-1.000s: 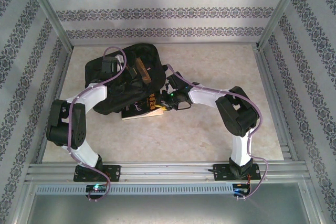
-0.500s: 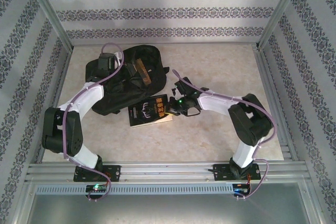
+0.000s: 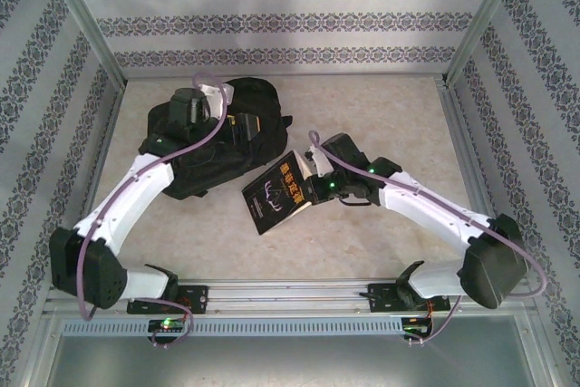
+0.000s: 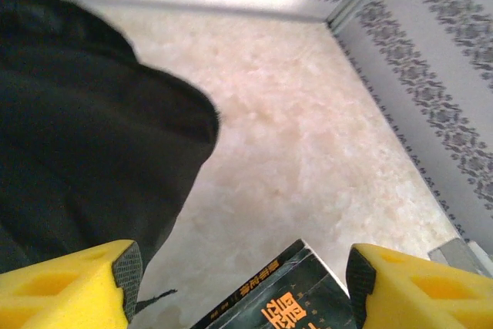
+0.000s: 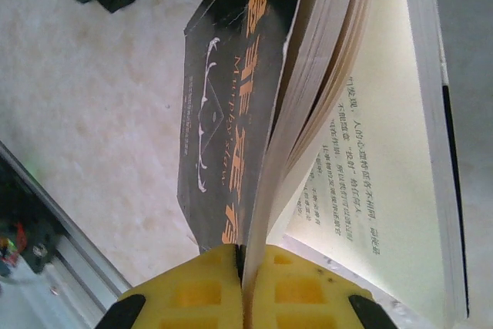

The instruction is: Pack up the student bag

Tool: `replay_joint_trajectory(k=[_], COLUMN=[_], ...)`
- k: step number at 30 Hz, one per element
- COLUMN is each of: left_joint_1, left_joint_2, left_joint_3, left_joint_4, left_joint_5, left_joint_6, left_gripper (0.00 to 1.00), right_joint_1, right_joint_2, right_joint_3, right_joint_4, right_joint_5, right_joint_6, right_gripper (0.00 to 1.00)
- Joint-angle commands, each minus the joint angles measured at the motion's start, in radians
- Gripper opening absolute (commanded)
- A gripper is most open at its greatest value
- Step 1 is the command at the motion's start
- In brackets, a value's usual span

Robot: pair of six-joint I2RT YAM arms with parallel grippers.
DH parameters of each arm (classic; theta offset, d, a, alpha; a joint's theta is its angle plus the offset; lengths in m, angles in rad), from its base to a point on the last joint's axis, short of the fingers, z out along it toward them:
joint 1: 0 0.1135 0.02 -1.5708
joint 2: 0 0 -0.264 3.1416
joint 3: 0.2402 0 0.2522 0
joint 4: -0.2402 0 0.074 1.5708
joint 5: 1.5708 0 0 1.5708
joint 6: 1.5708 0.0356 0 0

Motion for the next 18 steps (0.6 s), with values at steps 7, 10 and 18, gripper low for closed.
replay_joint_trajectory(k=[7,10,18], left_joint_1=[-0.082,-0.083,-0.083], left_joint_2=[-0.071,-0.123,-0.129], left_joint_3=[-0.200,-0.324,-0.457], left_joint_4=[0.121,0.272,0.370], left_joint_5=[0.210,0.276,0.442], left_joint_6=[0.460,0.532,0.726], left_gripper=[0.71,0.73,0.73], right_joint_1=[0.060,0.066,0.071], right_joint_2=[-0.148,-0.149,-0.193], right_joint_3=[0.030,0.063,0.055], right_joint_4=[-0.013,-0.092,-0.109], right_joint_5=[0.030,0.007,-0.080], right_joint_6=[-0.458,-0.552,-0.623], right_gripper=[0.00,0.00,0.00])
